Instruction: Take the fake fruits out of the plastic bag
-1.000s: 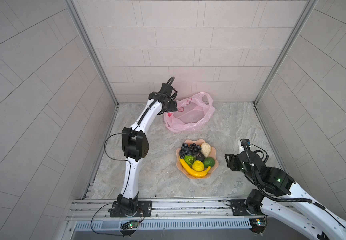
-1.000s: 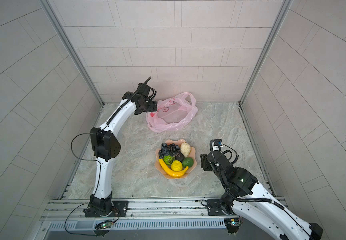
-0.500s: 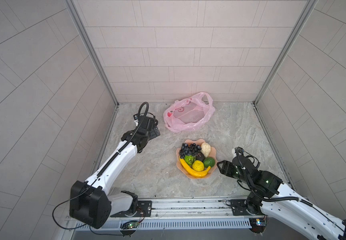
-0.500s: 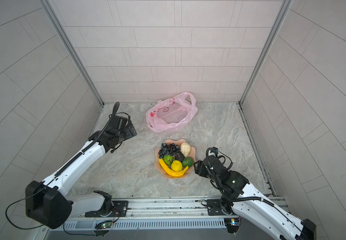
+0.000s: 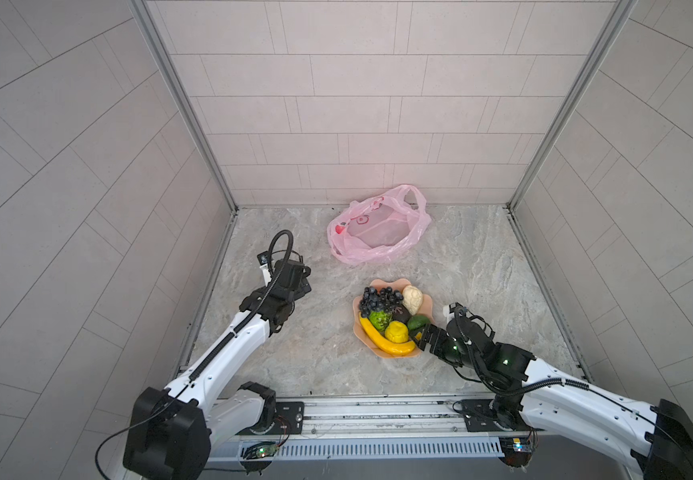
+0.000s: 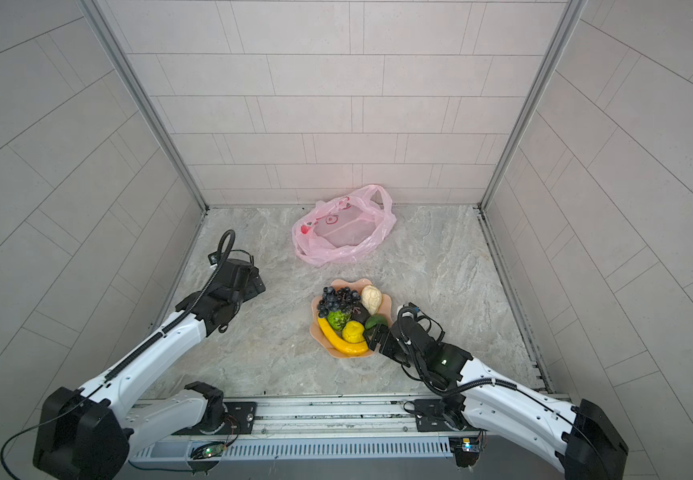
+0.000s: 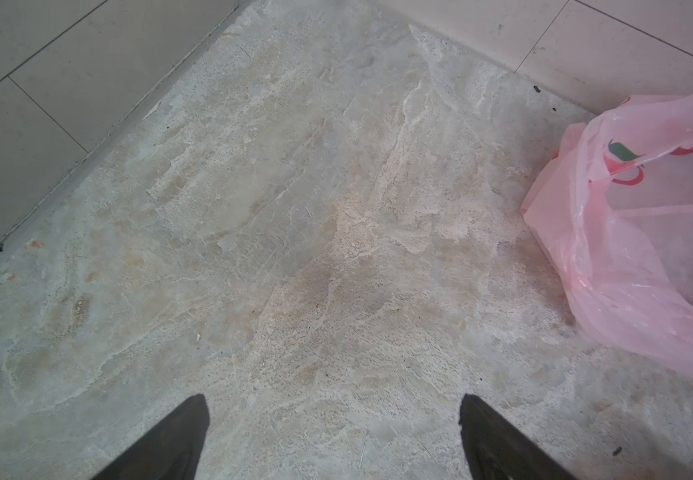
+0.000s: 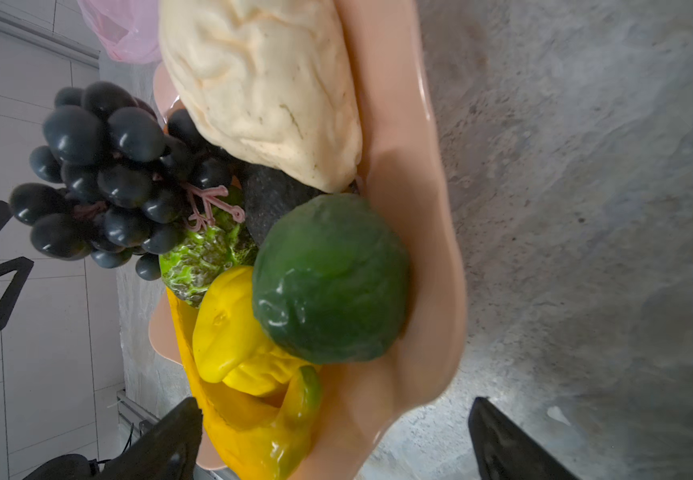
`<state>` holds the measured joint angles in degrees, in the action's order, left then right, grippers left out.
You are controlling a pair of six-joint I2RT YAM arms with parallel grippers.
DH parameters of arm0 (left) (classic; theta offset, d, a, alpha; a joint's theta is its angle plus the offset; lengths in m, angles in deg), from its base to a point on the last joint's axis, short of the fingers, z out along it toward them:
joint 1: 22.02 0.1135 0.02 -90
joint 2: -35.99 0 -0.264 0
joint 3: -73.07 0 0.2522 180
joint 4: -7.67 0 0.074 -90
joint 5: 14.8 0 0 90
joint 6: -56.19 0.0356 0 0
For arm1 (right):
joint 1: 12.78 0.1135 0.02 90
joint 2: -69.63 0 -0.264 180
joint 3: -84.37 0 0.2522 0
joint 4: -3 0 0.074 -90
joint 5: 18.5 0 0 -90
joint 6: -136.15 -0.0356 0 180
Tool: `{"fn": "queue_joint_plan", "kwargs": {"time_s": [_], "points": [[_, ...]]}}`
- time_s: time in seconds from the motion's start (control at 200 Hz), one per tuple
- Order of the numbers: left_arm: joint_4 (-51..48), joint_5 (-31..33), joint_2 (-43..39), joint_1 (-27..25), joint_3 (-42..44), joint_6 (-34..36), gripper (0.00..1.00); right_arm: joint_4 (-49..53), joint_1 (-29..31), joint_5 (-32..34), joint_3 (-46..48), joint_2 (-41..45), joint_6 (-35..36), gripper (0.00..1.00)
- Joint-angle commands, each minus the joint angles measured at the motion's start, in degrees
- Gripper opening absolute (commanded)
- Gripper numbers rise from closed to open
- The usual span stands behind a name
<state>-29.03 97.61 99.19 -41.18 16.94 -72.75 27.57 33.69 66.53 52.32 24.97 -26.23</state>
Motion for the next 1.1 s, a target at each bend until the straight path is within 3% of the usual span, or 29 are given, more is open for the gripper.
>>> {"fn": "queue_joint_plan", "kwargs": {"time_s": [0.0,0.781,1.096], "points": [[1.2,1.7,0.7,-0.4,0.5,0.9,1.0,-6.5,0.3,-0.1,-0.6,-1.5,-3.1,0.99],[-0.6,3.6,3.8,-0.3,-1.0,0.7,1.0,-19.2,0.7,-4.5,-8.5,-22.4,0.8,0.94],[-0.5,5.7,3.0,-0.4,-0.5,0.6,1.0,-17.3,0.8,-4.3,-8.9,-23.6,3.1,0.99]]}}
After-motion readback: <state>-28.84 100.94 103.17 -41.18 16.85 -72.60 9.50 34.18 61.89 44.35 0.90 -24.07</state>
